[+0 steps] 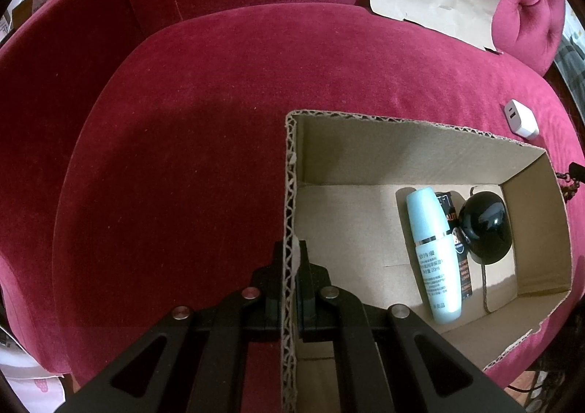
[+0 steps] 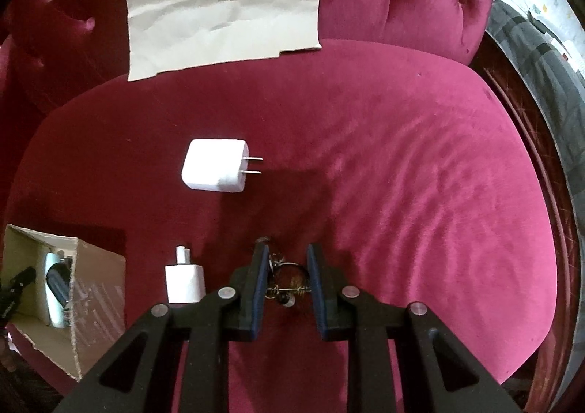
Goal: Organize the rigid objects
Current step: 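Close the right gripper on the keychain's ring, then lift the keychain with the right gripper and carry it over the box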
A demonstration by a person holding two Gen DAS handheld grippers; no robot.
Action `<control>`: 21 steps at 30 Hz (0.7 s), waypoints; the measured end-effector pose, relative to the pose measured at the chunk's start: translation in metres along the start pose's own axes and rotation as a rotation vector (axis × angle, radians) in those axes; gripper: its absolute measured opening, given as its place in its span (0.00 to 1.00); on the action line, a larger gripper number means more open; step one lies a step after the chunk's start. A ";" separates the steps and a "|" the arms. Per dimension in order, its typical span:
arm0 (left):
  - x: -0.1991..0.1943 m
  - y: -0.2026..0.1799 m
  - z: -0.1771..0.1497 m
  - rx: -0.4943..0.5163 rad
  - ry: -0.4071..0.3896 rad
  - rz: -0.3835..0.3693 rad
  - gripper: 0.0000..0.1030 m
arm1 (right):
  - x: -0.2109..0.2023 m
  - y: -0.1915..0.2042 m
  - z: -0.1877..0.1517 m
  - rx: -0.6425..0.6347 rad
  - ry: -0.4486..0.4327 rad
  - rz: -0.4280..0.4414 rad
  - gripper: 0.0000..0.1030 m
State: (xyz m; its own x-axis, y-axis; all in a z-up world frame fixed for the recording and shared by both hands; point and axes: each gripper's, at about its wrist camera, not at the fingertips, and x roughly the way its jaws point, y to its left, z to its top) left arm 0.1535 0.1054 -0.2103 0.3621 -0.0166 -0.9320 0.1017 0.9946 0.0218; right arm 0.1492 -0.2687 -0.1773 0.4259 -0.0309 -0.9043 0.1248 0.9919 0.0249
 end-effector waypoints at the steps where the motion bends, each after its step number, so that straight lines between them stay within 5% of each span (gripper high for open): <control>1: 0.000 0.000 0.000 -0.001 0.000 0.000 0.03 | -0.001 0.001 0.001 -0.003 -0.001 -0.001 0.22; 21: 0.000 0.001 0.001 0.001 0.000 -0.002 0.03 | -0.050 0.033 0.008 -0.055 -0.067 0.028 0.22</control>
State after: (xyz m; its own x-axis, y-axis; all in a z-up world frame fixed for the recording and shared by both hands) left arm 0.1540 0.1063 -0.2099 0.3623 -0.0183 -0.9319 0.1030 0.9945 0.0205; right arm 0.1387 -0.2355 -0.1278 0.4881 -0.0098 -0.8728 0.0633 0.9977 0.0242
